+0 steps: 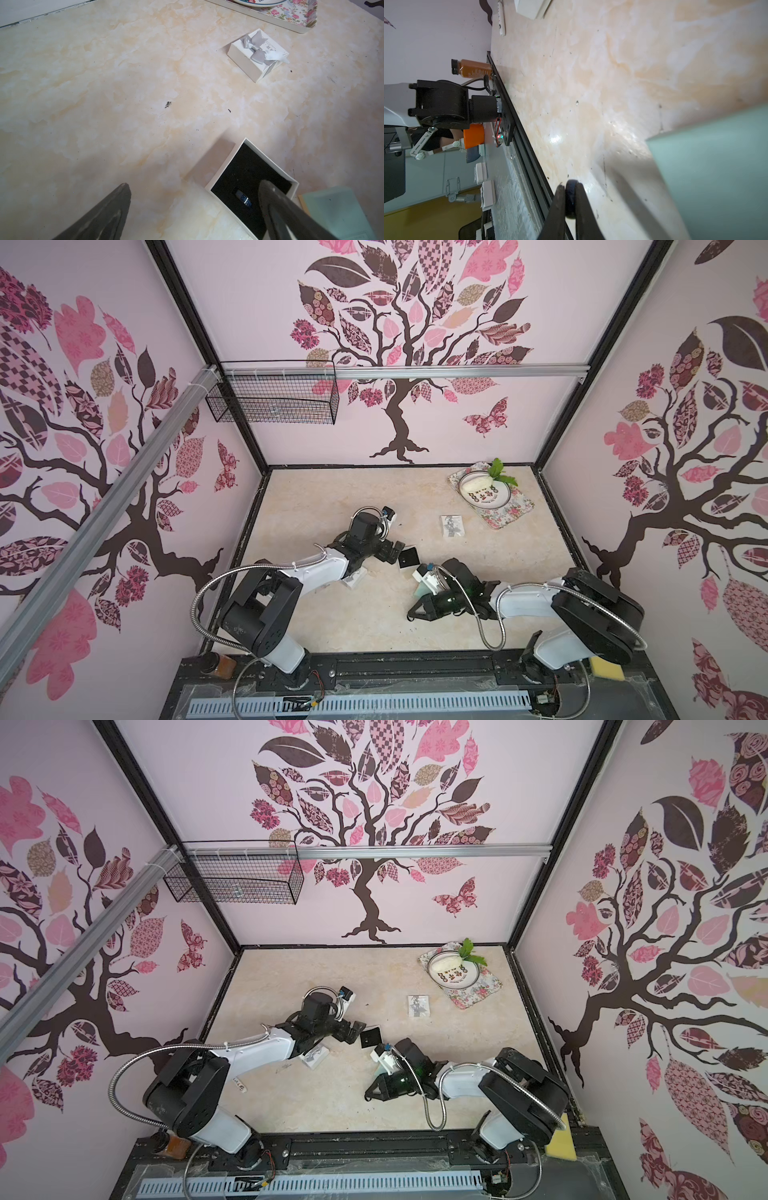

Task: Take the rings out of the lift-off lid box
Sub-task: Place the ring at the center of the board.

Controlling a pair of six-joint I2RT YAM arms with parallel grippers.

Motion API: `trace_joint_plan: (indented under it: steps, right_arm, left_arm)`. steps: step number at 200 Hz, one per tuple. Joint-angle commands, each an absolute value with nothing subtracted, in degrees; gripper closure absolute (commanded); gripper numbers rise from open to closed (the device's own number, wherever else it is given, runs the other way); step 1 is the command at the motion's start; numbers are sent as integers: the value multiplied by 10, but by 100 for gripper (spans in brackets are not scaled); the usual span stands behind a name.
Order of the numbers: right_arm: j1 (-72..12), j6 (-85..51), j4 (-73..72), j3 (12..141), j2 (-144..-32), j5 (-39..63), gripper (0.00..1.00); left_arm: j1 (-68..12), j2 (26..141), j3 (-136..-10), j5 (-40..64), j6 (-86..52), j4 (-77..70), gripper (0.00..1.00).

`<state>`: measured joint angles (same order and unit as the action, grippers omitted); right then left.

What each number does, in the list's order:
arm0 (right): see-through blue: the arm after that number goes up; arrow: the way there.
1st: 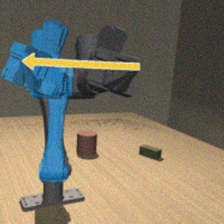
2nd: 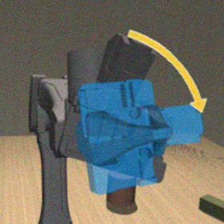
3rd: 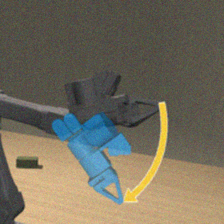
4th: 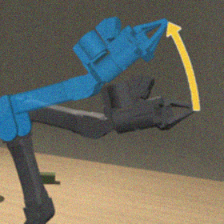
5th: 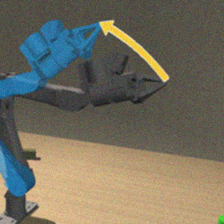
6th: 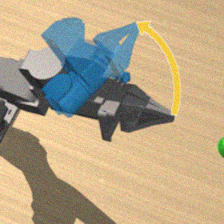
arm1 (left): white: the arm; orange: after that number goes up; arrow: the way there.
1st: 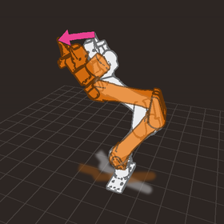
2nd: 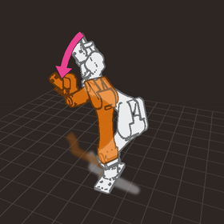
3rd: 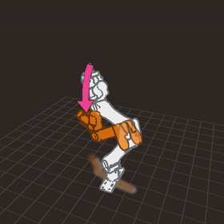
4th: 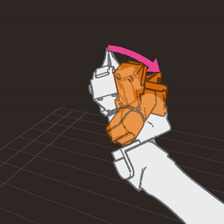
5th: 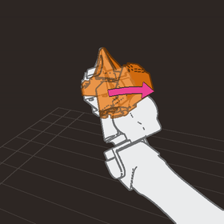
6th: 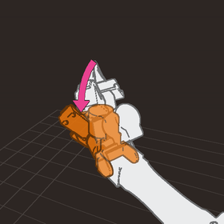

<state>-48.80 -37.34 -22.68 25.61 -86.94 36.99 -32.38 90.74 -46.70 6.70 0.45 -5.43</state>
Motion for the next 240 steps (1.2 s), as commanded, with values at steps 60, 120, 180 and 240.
trace_joint_plan:
  steps: [60,120,180,240]
  right_arm:
    - [-499,-405,-229,289,-938,360,100]
    - [-498,-405,-220,291,-939,346,84]
    - [-498,-384,-176,302,-916,309,72]
    - [-498,-332,-73,343,-844,286,55]
  left_arm:
    - [-321,903,-455,74,9,-63,2]
    - [-321,904,-453,78,9,-64,2]
    - [-321,901,-452,79,8,-64,2]
    - [-319,890,-445,68,13,-63,2]
